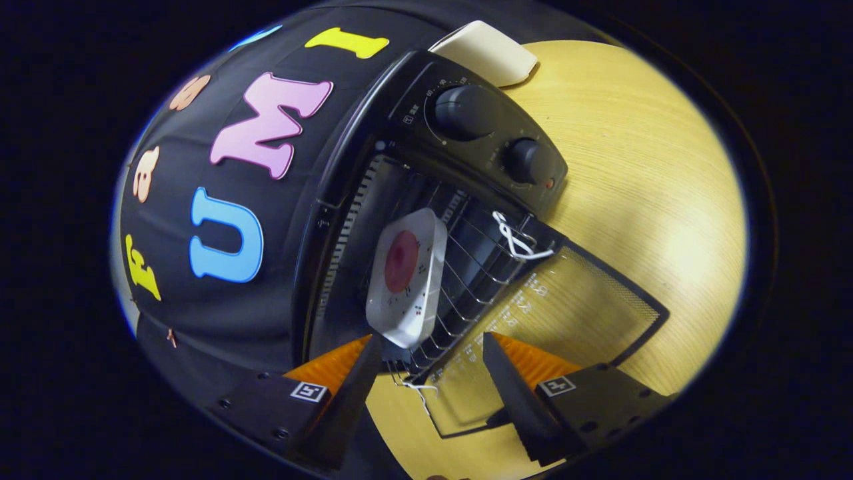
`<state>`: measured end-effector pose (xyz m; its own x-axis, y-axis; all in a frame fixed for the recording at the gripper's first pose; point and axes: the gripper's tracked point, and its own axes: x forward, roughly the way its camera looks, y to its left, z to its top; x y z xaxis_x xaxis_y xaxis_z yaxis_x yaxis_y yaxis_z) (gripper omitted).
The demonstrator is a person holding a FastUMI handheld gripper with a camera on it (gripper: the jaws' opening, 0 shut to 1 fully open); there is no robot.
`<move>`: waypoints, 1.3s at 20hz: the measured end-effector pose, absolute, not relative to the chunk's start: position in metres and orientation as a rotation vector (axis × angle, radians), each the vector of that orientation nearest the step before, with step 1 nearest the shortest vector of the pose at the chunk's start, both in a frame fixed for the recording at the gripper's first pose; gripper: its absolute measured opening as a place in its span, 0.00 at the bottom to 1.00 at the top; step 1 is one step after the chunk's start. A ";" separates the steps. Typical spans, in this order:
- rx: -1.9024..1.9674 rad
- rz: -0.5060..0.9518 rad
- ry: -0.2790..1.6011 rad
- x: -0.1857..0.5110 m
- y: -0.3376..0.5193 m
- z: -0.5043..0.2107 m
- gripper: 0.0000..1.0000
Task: Open the toaster oven, put the food inside, and close the toaster oven door.
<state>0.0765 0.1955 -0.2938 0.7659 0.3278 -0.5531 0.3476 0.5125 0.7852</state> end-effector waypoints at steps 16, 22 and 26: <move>0.220 0.291 0.692 -0.039 0.181 -0.283 0.99; -0.004 0.214 0.817 -0.054 0.164 -0.344 0.99; -0.014 0.161 0.855 -0.052 0.163 -0.365 0.99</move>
<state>-0.0520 0.1634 -0.3650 0.6444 0.1358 -0.7525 -0.1474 0.9877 0.0520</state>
